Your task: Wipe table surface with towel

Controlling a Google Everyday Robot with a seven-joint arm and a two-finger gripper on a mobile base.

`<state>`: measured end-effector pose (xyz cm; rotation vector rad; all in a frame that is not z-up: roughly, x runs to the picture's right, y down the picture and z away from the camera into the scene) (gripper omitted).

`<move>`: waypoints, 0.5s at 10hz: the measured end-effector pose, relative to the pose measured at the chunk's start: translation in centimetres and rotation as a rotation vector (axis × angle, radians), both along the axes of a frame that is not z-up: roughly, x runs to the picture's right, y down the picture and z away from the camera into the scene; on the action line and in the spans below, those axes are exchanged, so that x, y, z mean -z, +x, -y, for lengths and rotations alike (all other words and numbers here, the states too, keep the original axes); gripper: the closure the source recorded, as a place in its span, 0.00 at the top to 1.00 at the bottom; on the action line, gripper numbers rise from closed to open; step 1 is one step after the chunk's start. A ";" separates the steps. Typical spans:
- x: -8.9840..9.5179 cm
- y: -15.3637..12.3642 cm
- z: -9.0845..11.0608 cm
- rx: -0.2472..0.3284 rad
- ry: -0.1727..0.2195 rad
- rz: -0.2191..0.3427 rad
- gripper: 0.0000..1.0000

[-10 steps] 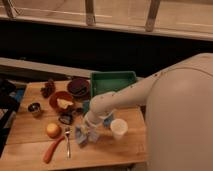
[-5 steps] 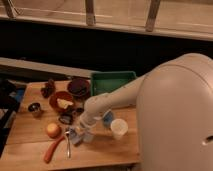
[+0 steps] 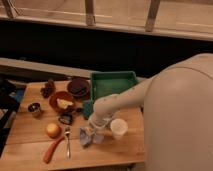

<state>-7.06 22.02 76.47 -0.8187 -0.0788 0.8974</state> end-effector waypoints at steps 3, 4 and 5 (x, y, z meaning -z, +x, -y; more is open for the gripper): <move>-0.8 -1.8 2.2 0.015 0.038 0.007 0.00; -1.2 -3.5 3.2 0.019 0.054 0.023 0.00; -1.5 -4.9 3.7 0.023 0.061 0.039 0.00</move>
